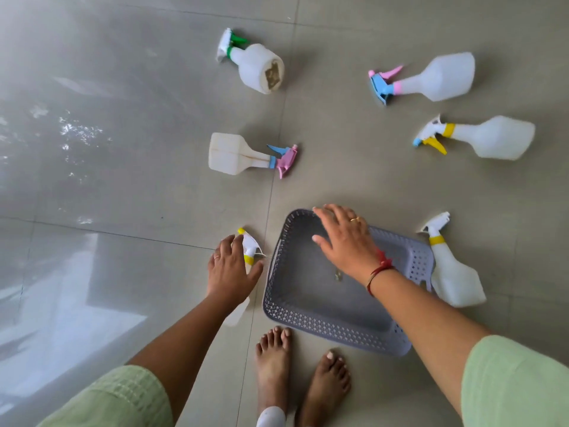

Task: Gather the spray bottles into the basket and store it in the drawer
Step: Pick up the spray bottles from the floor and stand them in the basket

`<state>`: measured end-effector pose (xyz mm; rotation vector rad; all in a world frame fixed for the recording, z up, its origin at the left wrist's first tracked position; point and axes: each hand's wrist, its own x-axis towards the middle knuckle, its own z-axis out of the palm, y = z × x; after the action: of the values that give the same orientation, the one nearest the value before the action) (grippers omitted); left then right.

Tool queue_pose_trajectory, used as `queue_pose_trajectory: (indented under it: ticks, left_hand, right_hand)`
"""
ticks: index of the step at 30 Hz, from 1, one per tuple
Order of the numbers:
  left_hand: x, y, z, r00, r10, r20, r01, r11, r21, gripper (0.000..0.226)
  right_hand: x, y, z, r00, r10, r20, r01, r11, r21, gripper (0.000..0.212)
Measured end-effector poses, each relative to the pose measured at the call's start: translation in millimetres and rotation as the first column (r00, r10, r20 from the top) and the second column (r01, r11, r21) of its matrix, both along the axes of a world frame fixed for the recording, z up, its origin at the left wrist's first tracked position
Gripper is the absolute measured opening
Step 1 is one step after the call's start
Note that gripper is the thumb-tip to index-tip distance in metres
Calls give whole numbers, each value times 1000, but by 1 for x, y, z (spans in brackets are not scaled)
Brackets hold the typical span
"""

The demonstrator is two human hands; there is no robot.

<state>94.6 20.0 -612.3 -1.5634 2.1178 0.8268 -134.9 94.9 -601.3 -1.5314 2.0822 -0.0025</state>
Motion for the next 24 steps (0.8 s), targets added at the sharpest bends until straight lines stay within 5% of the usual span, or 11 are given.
queue_pose_trajectory:
  ticks: [10,17,24]
  left_hand:
    - [65,10,-56,958,-142,249,89,973,213,117]
    - [58,14,-60,959,-87,268,43,985,166,77]
    - [66,-7,-7,977,191,96,-195,980,31,76]
  right_hand:
    - [118,-69,-31,945,312,93,-299,945,-135,54]
    - [114,-71,-45,955,281,90,-275,958,-81,54]
    - [98,-52,-10,976,64,209,-46,995,-89,54]
